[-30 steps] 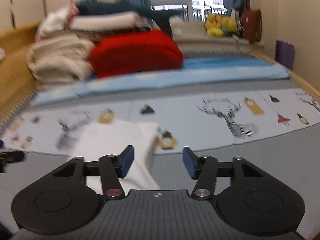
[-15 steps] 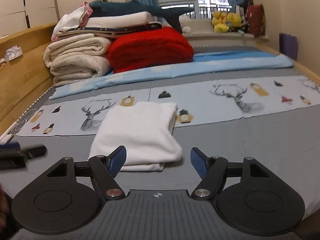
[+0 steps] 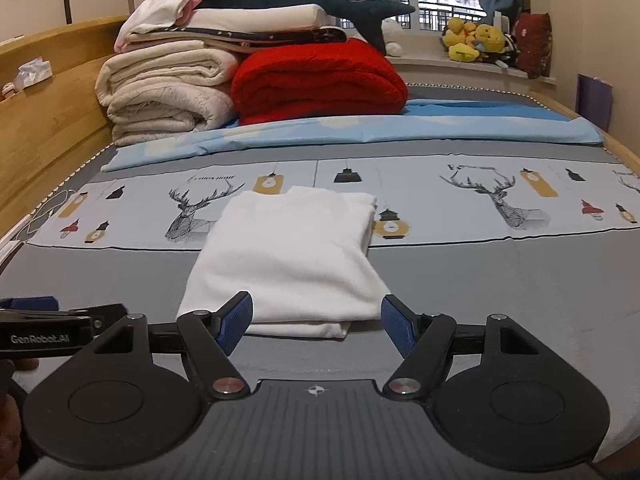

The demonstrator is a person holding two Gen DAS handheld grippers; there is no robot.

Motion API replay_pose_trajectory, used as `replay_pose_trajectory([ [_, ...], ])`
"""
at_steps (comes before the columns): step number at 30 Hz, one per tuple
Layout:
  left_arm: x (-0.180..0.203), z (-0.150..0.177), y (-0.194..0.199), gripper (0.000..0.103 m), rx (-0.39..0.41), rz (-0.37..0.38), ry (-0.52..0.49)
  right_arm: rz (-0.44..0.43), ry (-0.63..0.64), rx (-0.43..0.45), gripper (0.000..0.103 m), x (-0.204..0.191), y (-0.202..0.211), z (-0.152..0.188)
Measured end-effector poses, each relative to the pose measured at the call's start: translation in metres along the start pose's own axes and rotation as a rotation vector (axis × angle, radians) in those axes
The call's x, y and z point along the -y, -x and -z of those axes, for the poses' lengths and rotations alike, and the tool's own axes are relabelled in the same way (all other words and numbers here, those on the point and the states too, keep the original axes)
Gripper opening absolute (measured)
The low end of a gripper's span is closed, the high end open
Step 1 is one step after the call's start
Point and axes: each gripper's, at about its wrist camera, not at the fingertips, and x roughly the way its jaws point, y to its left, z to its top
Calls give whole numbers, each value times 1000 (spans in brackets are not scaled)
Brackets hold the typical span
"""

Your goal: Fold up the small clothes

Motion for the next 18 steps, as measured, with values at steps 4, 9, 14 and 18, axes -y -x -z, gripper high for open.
replay_pose_trajectory([
  [4,3,0,-3,103,5,12,3,-10,23,-11,73,-6,-4,1],
  [9,6,1,-5,103,-1,22,-5,-26,44,-21,73,-11,-5,2],
  [14,8,2,-6,103,2,29,-21,-34,68,-17,74,-14,-3,3],
  [18,9,2,-7,103,-1,40,-28,-38,73,-19,74,-13,-3,2],
])
